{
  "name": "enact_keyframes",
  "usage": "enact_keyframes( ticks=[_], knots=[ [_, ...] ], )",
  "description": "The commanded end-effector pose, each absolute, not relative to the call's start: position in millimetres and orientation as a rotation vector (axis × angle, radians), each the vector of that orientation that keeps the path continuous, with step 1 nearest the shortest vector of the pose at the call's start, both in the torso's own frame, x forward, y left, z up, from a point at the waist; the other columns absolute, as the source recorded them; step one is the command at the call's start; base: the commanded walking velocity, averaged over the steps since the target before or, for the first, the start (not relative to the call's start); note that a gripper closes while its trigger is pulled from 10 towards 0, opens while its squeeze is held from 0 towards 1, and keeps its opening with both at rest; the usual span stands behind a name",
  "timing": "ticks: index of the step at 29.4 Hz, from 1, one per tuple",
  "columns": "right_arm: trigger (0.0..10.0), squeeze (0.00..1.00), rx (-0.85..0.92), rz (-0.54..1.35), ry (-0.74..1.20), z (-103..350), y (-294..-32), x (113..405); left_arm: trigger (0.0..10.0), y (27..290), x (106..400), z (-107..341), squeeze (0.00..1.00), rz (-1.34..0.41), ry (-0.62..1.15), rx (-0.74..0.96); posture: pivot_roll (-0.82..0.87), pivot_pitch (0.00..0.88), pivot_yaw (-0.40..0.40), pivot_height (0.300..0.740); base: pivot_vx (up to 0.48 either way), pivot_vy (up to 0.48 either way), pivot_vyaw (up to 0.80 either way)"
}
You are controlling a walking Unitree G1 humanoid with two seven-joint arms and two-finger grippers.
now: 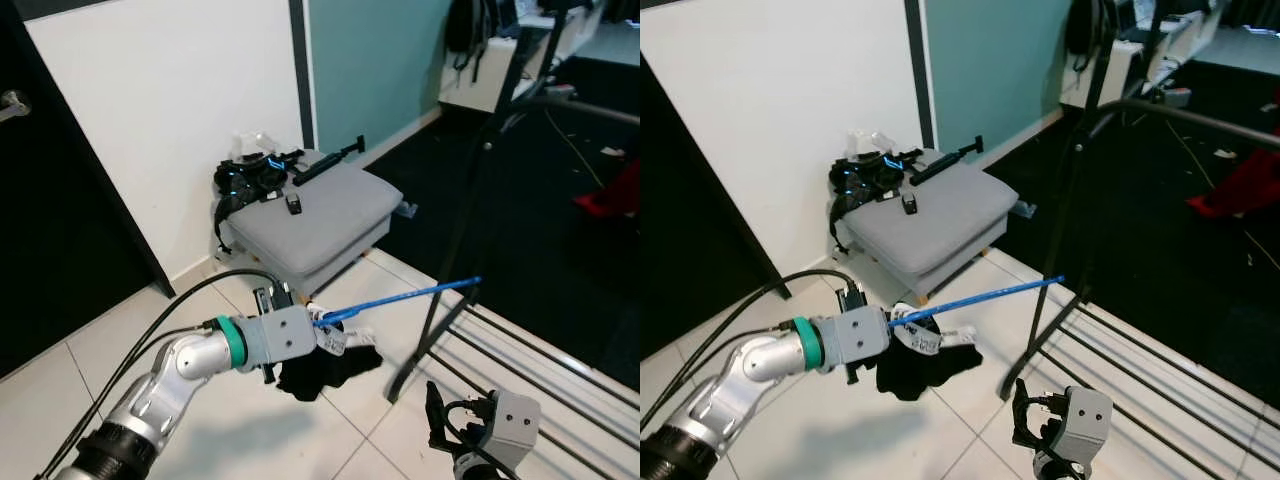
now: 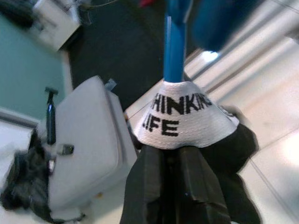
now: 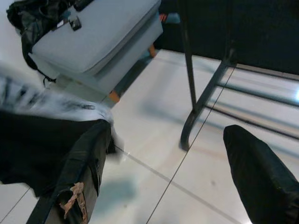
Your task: Hang hanger
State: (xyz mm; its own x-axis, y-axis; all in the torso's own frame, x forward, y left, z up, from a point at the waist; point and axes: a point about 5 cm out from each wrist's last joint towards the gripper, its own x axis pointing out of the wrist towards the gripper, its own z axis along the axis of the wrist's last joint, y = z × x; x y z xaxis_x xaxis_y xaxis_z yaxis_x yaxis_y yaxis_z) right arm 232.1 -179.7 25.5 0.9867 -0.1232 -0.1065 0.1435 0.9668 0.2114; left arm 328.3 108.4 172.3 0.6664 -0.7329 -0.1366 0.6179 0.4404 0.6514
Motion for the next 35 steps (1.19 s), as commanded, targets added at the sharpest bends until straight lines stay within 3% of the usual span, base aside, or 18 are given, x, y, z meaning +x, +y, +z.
enact_keyframes(
  ticks=[1,10,16,25,30,35],
  knots=[
    [10.0,0.00,0.219,-0.123,0.105,24.3,-171.8,229.2,10.0,113.2,332.6,178.1,0.00,-0.772,-0.154,0.635,-0.32,0.158,0.206,0.740,0.000,0.000,0.00],
    [10.0,0.00,0.137,-0.053,-0.017,60.7,-157.9,244.9,10.0,119.2,330.9,152.3,0.00,-0.565,-0.016,0.325,-0.33,0.170,0.197,0.740,0.000,0.000,0.00],
    [10.0,0.00,0.133,-0.026,-0.086,83.2,-153.2,256.0,10.0,131.5,330.9,137.5,0.00,-0.452,0.033,0.324,-0.32,0.181,0.169,0.740,0.000,0.000,0.00],
    [10.0,0.00,0.100,0.059,-0.122,109.3,-146.2,270.1,10.0,143.9,311.7,115.1,0.00,-0.236,0.116,0.128,-0.30,0.190,0.073,0.740,0.000,0.000,0.00],
    [10.0,0.00,0.086,0.093,-0.144,125.3,-150.1,276.5,10.0,140.3,304.3,120.3,0.00,-0.256,0.057,0.202,-0.30,0.199,0.009,0.740,0.000,0.000,0.00],
    [10.0,0.00,0.082,0.104,-0.149,132.4,-152.3,278.3,10.0,135.3,300.6,126.3,0.00,-0.301,0.018,0.239,-0.30,0.201,0.007,0.740,0.000,0.000,0.00]
  ],
)
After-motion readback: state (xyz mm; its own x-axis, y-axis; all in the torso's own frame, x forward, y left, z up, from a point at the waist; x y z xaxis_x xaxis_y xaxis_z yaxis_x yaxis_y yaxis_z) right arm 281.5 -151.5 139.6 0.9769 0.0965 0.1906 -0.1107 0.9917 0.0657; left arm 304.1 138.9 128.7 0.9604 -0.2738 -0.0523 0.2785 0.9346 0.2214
